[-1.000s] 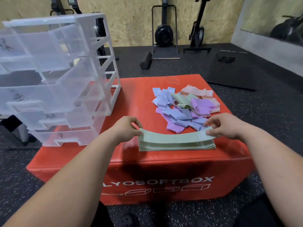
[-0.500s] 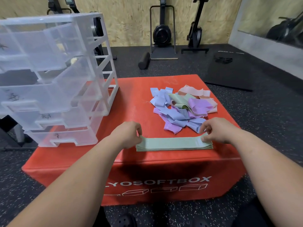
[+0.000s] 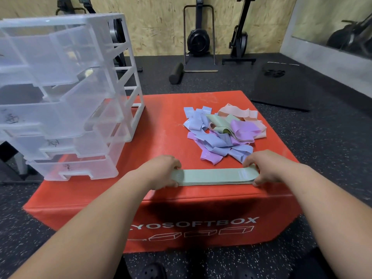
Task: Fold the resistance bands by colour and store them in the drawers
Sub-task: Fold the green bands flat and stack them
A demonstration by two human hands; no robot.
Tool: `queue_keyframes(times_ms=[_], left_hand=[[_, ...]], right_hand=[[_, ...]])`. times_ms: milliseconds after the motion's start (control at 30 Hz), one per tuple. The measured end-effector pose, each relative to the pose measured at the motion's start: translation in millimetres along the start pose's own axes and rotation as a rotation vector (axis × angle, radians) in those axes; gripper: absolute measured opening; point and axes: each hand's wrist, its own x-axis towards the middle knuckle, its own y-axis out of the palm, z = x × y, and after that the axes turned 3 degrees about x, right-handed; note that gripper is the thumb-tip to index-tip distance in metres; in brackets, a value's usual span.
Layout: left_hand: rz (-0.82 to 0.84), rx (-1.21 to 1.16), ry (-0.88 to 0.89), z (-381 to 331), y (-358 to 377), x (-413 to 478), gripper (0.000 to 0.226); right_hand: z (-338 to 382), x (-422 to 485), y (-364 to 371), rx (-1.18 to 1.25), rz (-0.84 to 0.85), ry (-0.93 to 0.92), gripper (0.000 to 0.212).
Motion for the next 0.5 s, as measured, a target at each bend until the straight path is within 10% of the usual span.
queue_keyframes(times_ms=[500], left_hand=[[-0.013,-0.022,0.010,4.6,-0.9,5.8,0.084]], right_hand=[[-8.8,5.8,-6.6,0.079,-0.009,-0.023,0.076]])
